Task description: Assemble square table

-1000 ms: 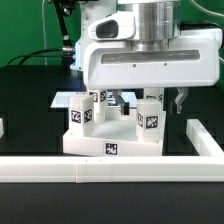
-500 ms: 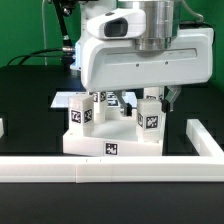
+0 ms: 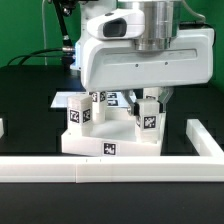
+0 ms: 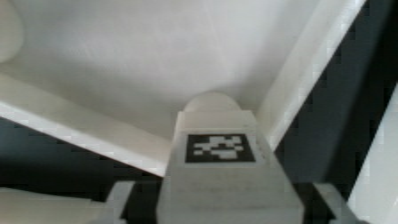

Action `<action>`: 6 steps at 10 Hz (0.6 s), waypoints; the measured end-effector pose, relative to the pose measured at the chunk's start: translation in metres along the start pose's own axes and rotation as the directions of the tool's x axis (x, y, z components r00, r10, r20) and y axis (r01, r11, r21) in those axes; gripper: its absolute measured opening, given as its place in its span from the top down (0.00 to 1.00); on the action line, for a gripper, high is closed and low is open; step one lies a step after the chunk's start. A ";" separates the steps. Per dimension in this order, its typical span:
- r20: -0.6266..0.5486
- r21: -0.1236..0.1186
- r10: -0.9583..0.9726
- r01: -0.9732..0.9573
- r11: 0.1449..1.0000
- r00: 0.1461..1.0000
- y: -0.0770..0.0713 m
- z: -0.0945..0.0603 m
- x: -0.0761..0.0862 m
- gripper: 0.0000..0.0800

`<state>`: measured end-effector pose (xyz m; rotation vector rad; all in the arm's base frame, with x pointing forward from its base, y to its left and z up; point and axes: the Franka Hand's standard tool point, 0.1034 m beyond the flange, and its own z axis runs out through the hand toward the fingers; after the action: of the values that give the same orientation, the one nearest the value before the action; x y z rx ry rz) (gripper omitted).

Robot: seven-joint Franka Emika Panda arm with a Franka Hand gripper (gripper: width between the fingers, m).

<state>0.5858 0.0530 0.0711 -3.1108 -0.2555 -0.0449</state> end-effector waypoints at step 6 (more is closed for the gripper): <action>-0.006 0.028 0.544 -0.544 0.839 0.839 0.005 0.000 0.002 0.64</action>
Offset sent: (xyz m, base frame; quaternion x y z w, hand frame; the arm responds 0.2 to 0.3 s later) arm -0.0021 0.0044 -0.0047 0.0228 0.0065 0.2809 0.9594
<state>0.5882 0.0484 0.0709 -3.0226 0.6306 -0.0513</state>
